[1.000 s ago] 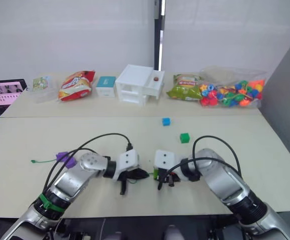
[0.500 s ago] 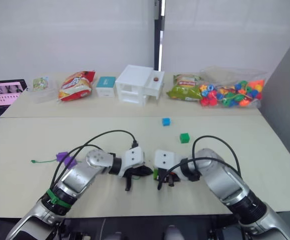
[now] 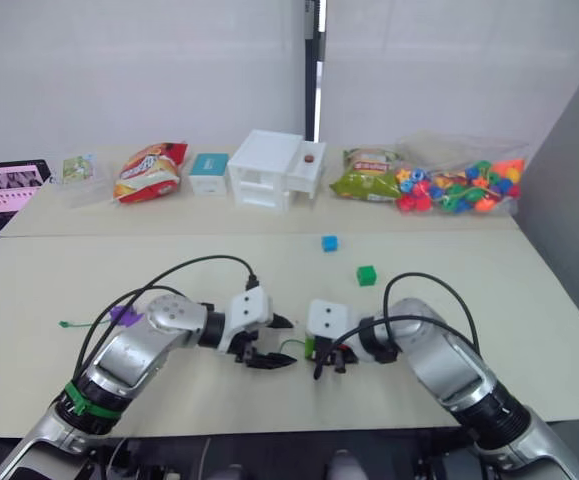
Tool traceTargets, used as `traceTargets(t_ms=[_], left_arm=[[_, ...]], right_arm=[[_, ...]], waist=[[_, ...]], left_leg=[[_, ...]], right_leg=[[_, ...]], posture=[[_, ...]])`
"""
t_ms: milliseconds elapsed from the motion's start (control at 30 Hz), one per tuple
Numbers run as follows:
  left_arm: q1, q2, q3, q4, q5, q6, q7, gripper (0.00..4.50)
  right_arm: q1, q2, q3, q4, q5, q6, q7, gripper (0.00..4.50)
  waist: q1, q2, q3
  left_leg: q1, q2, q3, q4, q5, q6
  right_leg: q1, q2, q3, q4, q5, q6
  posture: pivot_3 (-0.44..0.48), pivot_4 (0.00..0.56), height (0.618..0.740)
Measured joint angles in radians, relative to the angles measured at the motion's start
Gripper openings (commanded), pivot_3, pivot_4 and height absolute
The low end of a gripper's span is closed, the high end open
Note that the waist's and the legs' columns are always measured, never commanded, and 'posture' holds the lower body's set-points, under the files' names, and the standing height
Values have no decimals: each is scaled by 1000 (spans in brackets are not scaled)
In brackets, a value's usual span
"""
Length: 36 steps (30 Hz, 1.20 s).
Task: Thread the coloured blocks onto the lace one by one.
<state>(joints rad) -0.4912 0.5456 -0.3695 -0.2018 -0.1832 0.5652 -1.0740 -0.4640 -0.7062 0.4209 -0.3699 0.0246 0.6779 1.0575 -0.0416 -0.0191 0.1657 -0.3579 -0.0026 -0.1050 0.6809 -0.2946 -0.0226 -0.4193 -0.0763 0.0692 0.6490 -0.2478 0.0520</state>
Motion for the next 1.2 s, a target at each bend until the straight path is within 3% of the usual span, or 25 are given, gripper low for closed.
traceTargets(t_ms=[233,633,933,1033,1167,1200], left_arm=[[-7,11,-1,-26,-15,9,1,3545],[-94,-62,-125,39,47,-20,1,3545],[-129,-134,-204,170,135,-91,12,3545],[-133,-136,-211,181,154,-120,10,2744],[-132,-141,-212,187,155,-131,1,1358],[-132,-141,-212,187,155,-131,1,1318]], right_arm=[[46,-32,-53,-46,39,38,-12,4483],[161,-146,-203,-155,157,68,-15,4483],[207,-155,-213,-148,161,48,-37,4483],[209,-154,-213,-135,162,42,-41,4500],[209,-149,-210,-116,162,28,-53,4500],[209,-148,-207,-111,161,21,-57,4500]], waist=[[6,0,0],[19,0,0],[24,0,0],[26,0,0],[26,0,0],[26,0,0]], left_leg=[[-3,0,0,0,0,0],[-3,-1,0,0,0,0],[-4,-1,1,1,0,0],[-3,-1,1,1,0,0],[-3,-1,1,1,0,0],[-3,-1,1,1,0,0]], right_leg=[[-2,0,0,-1,0,0],[-2,0,0,-1,0,0],[-2,0,0,-1,0,0],[-1,0,0,-2,0,0],[-1,0,0,-2,0,0],[-1,0,0,-1,0,0]], posture=[[0,150,740],[0,150,740],[0,150,740],[0,150,740],[0,150,740],[0,150,740]])
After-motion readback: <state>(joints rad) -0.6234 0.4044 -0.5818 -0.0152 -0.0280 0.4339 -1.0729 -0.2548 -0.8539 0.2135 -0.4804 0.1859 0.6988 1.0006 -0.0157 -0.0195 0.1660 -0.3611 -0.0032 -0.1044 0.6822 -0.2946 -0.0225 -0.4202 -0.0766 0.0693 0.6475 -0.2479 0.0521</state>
